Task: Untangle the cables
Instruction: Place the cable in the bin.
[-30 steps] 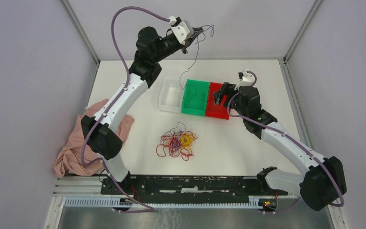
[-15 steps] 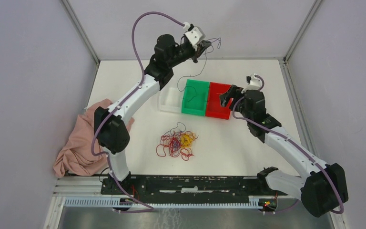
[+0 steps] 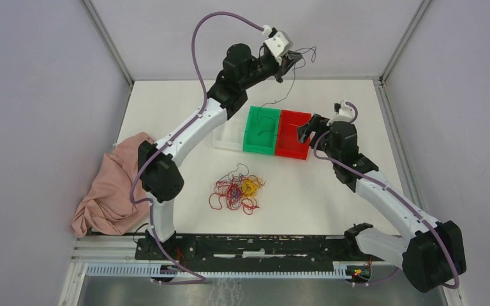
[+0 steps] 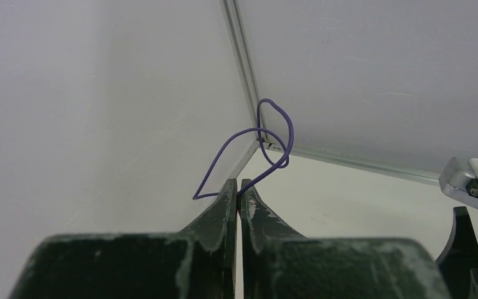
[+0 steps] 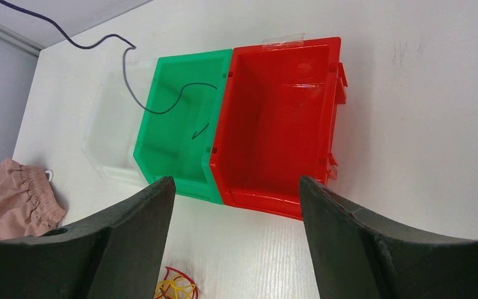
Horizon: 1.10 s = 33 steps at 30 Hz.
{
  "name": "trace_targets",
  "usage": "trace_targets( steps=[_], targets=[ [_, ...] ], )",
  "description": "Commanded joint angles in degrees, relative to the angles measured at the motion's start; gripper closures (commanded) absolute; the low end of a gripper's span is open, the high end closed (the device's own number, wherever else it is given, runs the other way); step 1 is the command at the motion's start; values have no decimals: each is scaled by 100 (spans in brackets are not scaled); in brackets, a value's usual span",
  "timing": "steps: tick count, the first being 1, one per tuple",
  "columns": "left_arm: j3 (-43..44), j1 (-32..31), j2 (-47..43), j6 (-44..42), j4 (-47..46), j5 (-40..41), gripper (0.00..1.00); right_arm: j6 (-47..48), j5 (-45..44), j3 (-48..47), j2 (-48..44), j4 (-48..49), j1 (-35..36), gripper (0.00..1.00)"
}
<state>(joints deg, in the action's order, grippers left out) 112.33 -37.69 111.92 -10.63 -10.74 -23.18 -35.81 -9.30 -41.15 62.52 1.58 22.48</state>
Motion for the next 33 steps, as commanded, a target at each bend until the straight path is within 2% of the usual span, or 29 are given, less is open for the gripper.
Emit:
trace_targets(
  steps=[1,9,20,25,33],
  targets=[
    [-130,19,-68,257,-64,378,97,-83,-11,34,-217,123,-61,21],
    [-1202,208,-323,183,-175,628,97,-47,24,24,-250,57,-112,20],
    [-2226,507,-468,-162,887,1196,97,-48,57,45,-138,111,-182,21],
    [-2032,491,-181,-696,1622,1572,97,-56,86,37,-110,120,-207,20],
    [-1300,390,455,-1000,2532,1513,97,-101,89,72,-93,132,-227,20]
  ],
)
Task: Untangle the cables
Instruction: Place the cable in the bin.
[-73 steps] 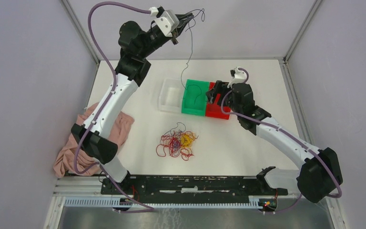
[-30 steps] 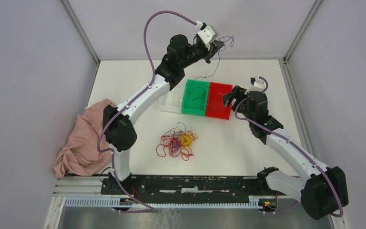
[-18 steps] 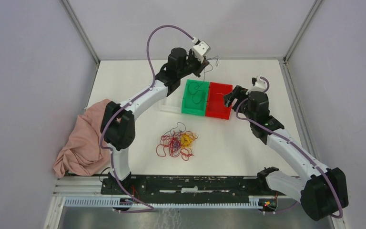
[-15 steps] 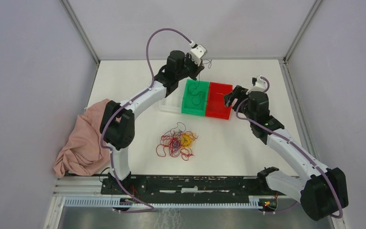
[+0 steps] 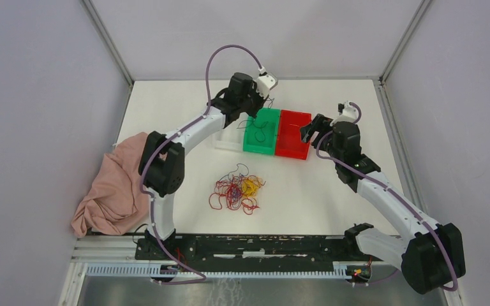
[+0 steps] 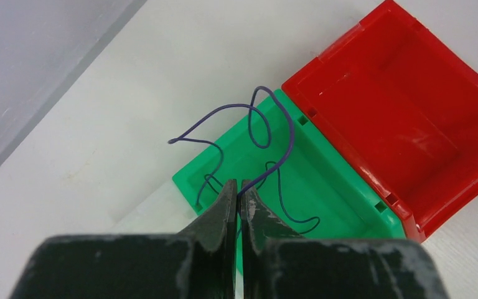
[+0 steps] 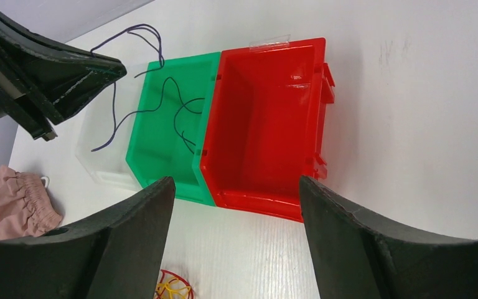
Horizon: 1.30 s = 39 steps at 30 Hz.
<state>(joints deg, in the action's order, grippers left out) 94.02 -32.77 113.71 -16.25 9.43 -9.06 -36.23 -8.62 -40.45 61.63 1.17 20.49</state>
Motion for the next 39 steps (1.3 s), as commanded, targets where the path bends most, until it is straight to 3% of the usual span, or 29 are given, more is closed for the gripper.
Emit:
trace_targets(
  steps=[1,9,18,22,23,24,26,32,39],
  targets=[
    [638,-136,368,-491,637,188,97,-58,19,2,-4,169,-35,21],
    [1295,-508,1095,-460,1516,921,97,-16,-3,-3,-52,121,-106,20],
    [1700,-633,1608,-111,1716,1860,97,-33,36,50,-11,153,-152,20],
    [2073,-625,1754,107,1784,1813,95,-33,65,63,5,170,-160,20],
    [2194,-621,1770,161,1858,1747,85,-37,82,63,11,177,-161,20],
    [2363,-612,1797,179,1980,1614,67,-43,100,63,11,176,-160,20],
    [2554,-587,1796,195,2220,1421,49,-54,129,63,9,186,-160,20],
    [2630,-395,1393,217,2493,1039,30,-85,203,79,15,192,-157,20],
    [2499,-100,766,-1,3045,334,19,-7,717,-3,145,195,-160,20]
  ],
)
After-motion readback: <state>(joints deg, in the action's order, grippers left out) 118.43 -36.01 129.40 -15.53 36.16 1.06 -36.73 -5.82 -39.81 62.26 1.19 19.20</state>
